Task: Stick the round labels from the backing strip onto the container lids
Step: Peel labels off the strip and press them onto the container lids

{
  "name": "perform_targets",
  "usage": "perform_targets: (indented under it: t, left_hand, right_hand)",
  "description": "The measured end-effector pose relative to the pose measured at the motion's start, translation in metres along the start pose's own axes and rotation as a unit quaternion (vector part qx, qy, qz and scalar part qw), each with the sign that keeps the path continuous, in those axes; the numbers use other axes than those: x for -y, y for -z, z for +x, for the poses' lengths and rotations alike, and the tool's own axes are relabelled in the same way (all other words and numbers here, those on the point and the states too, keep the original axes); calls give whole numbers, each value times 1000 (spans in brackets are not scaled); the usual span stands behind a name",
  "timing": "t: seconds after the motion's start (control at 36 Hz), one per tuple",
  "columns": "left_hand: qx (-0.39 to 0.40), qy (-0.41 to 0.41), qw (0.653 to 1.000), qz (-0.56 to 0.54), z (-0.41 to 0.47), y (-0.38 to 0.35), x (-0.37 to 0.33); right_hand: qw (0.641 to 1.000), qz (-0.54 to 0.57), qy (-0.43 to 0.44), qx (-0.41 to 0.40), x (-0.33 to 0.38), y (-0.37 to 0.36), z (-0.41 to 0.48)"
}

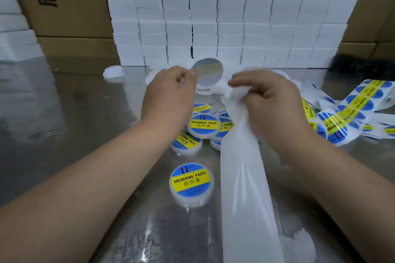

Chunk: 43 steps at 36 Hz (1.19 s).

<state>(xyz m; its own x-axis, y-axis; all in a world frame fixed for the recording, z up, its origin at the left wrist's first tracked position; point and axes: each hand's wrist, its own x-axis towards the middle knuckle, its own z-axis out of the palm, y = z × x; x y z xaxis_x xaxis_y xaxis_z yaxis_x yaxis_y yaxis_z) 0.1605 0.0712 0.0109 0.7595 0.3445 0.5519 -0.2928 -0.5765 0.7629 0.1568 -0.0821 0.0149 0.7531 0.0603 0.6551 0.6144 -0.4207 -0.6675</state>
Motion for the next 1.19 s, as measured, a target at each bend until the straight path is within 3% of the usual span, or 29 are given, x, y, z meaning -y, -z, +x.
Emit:
perform_targets:
  t: [0.14, 0.31, 0.47, 0.69, 0.83, 0.92, 0.97, 1.08, 1.19]
  left_hand:
    - [-7, -45, 999, 29, -4, -1, -1]
    - [-10, -62, 997, 42, -4, -1, -1]
    - [-9, -101, 993, 60, -6, 3, -4]
    - [14, -104, 986, 130, -3, 1, -3]
    - [1, -107, 988, 115, 0, -4, 5]
    - [-4, -44, 997, 56, 5, -2, 7]
    - [4, 47, 997, -58, 8, -1, 3]
    - [59, 208, 913, -345, 10, -1, -9]
    - [119, 224, 872, -419, 8, -1, -10]
  right_hand:
    - [998, 0, -54, 38, -5, 1, 0]
    - [989, 87, -117, 4, 1, 3, 1]
    - [979, 104, -173, -23, 0, 5, 5]
    - [982, 77, -171, -26, -1, 2, 5]
    - [983, 84, -162, -13, -1, -1, 4]
    - [984, 73, -161, -30, -3, 1, 6]
    - [983, 78, -163, -35, -3, 2, 7]
    - [979, 117, -168, -7, 1, 0, 5]
    - [974, 146, -168, 51, 5, -1, 2]
